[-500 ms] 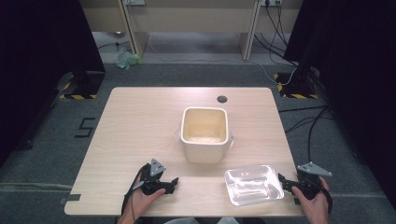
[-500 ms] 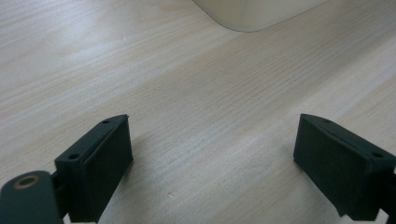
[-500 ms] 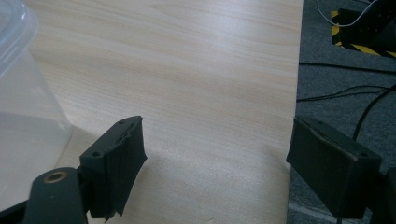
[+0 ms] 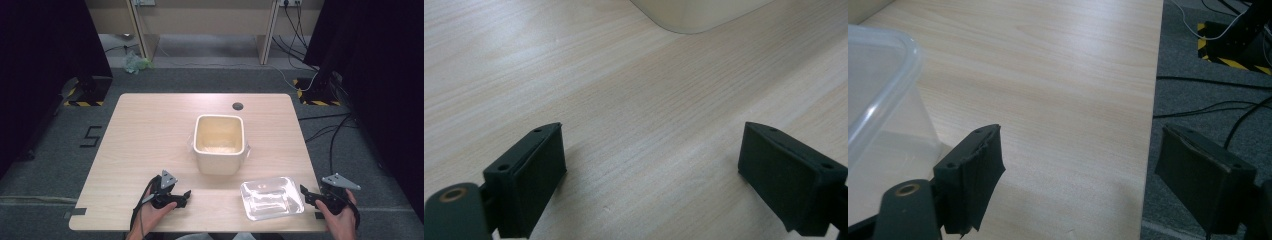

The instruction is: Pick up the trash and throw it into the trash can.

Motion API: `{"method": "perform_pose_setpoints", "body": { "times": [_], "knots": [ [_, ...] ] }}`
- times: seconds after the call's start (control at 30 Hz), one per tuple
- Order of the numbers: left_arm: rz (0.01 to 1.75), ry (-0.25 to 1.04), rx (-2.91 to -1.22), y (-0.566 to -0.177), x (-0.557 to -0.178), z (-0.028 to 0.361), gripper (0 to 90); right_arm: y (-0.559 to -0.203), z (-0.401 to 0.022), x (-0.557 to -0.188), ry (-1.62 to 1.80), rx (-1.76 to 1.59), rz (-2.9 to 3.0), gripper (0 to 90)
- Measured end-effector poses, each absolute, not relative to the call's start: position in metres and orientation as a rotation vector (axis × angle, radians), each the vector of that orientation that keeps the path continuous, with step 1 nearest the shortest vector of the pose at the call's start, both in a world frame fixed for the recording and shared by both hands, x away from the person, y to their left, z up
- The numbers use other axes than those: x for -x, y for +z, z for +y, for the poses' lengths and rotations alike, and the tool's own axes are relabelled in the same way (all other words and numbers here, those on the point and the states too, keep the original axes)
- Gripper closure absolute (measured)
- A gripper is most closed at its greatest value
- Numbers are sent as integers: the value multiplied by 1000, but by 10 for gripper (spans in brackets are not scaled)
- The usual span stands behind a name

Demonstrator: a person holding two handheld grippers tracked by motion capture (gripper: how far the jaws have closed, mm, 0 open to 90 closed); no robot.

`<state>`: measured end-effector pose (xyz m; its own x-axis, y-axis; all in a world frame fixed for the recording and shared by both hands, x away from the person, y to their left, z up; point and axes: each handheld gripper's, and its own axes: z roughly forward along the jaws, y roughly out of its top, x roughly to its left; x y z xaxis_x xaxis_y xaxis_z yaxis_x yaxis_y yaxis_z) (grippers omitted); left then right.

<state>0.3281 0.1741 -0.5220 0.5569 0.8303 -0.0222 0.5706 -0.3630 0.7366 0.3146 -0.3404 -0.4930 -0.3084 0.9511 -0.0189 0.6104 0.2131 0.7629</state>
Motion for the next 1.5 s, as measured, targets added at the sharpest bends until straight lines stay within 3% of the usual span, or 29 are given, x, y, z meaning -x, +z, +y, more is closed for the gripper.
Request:
{"method": "perform_pose_setpoints", "body": {
  "times": [0.07, 0.43, 0.7, 1.5],
  "knots": [
    [1119, 451, -2087, -519, -326, 174, 158, -489, -341, -312, 914, -1431, 1999, 189],
    [1026, 390, -2073, -513, -312, 146, 151, -449, -333, -290, 1003, -1341, 1975, 186],
    [991, 351, -2075, -509, -308, 132, 151, -441, -312, -281, 1063, -1292, 2045, 185],
    [874, 271, -2142, -518, -294, 103, 149, -468, -272, -290, 1160, -1330, 2264, 150]
  ]
}}
